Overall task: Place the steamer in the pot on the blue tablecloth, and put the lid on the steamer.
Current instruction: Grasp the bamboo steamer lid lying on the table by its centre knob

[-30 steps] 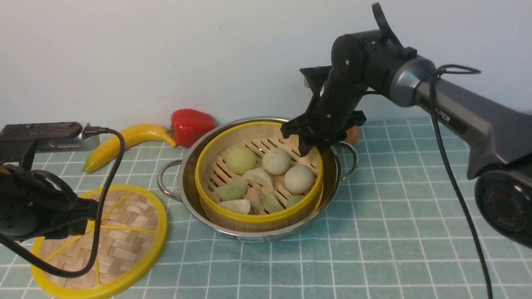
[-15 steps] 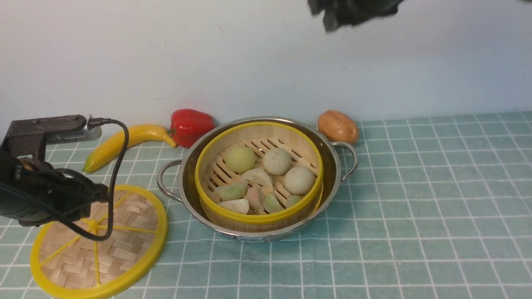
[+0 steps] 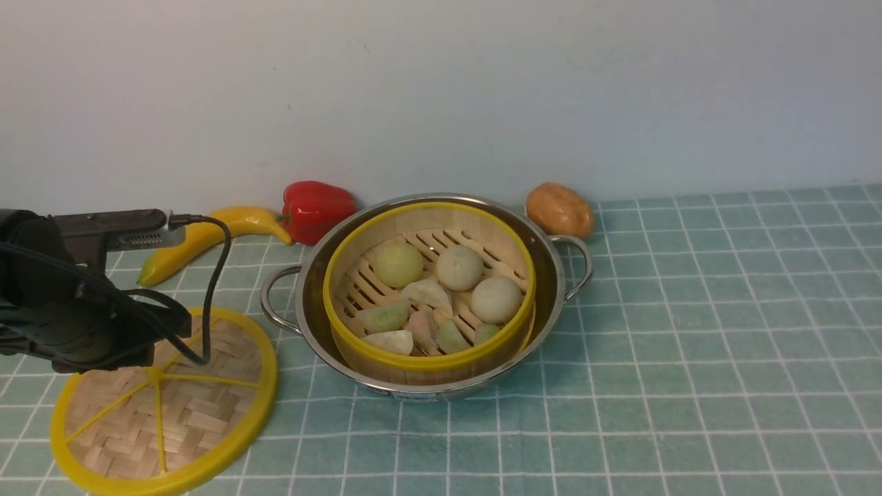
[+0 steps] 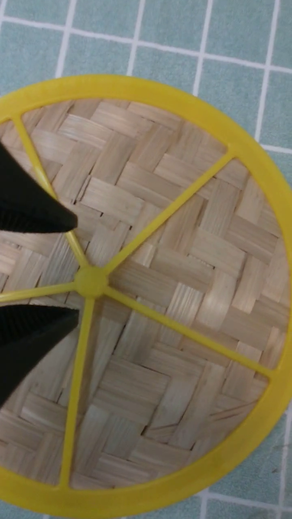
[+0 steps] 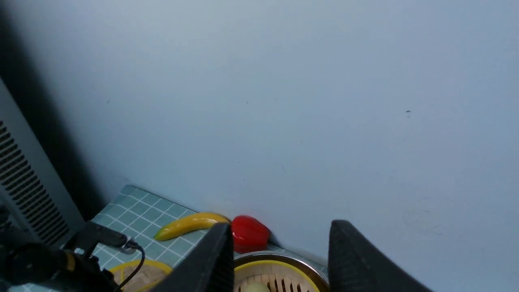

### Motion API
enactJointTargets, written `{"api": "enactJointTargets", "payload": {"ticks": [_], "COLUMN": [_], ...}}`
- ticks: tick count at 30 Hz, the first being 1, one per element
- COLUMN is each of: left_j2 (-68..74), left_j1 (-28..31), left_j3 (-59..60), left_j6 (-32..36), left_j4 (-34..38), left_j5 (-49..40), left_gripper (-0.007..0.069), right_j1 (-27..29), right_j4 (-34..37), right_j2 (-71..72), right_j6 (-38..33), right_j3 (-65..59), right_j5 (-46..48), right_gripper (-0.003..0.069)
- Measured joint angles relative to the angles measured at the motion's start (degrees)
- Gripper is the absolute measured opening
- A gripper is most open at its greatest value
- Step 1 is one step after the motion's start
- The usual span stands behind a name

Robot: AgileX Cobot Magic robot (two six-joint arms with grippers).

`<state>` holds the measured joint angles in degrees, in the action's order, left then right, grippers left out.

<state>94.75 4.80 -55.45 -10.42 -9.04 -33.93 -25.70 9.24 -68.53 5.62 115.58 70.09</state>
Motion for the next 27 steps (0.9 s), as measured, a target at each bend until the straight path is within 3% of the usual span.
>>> {"api": "enactJointTargets", "payload": {"ticks": [13,20,24,27], "left_j2": [6.1,6.4,6.5,5.5], "left_j1": [0.0,0.0,0.0,0.0], "left_j3": [-0.1,-0.4,-4.1,-11.1], "left_j6": [0.0,-0.2,-0.1,-0.1], "left_j4": [0.0,-0.2,-2.4,-8.2], "left_j5": [5.1,3.7,-5.9,-17.3], "left_gripper": [0.0239,0.0119,0.0119,0.0119], "right_j1": [0.0,0.0,0.0,0.0], "right_j4": [-0.6,-2.1,-2.1,-2.1], "right_j2": [19.9,22.3,22.2,22.2], "right_j6": [2.8,4.4,4.6,5.2], "right_j3": [-16.1,-16.7,-16.9,-17.0], "right_j5": [0.5,0.6,0.6,0.6], "right_gripper": [0.0335,0.0335,0.0335,0.0335]}}
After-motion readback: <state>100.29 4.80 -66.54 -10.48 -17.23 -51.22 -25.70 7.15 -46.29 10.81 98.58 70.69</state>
